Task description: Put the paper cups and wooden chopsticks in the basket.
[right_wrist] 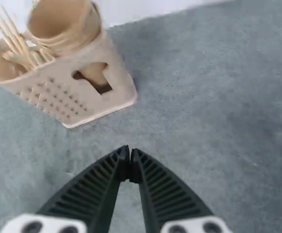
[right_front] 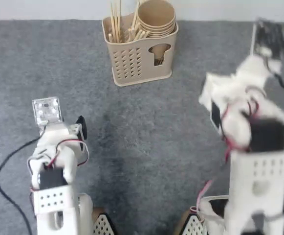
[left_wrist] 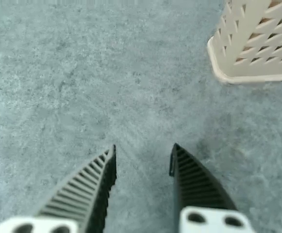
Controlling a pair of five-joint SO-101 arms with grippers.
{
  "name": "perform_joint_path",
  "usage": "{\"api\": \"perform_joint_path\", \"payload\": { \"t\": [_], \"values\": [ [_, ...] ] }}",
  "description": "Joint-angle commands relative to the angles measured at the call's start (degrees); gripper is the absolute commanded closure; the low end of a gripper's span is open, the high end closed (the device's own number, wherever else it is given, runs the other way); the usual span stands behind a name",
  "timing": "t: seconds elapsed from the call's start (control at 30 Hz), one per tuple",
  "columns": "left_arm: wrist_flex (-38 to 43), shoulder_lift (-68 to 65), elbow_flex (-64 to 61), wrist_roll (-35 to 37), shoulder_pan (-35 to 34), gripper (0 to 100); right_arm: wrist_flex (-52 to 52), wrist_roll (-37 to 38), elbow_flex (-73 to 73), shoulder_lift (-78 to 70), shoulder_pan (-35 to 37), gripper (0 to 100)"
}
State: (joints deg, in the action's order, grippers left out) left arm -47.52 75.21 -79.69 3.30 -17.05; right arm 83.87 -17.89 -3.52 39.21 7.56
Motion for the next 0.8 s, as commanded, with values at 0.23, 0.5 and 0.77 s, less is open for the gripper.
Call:
{"api": "perform_joint_path", "payload": {
  "t": [0.23, 0.5, 0.77],
  "values": [
    [-7.03, 26.20, -7.87, -4.04, 2.55, 83, -9.80, 10.20, -47.30, 38.29, -0.84, 99.1],
    [-11.52, 29.10, -12.79, -7.91, 9.49, 83, -9.54, 18.20, -63.74, 49.63, -4.70, 99.0],
    [-14.68, 29.10, -16.40, -8.26, 10.37, 83, -9.45, 18.81, -73.67, 50.07, -8.57, 99.0]
  ]
}}
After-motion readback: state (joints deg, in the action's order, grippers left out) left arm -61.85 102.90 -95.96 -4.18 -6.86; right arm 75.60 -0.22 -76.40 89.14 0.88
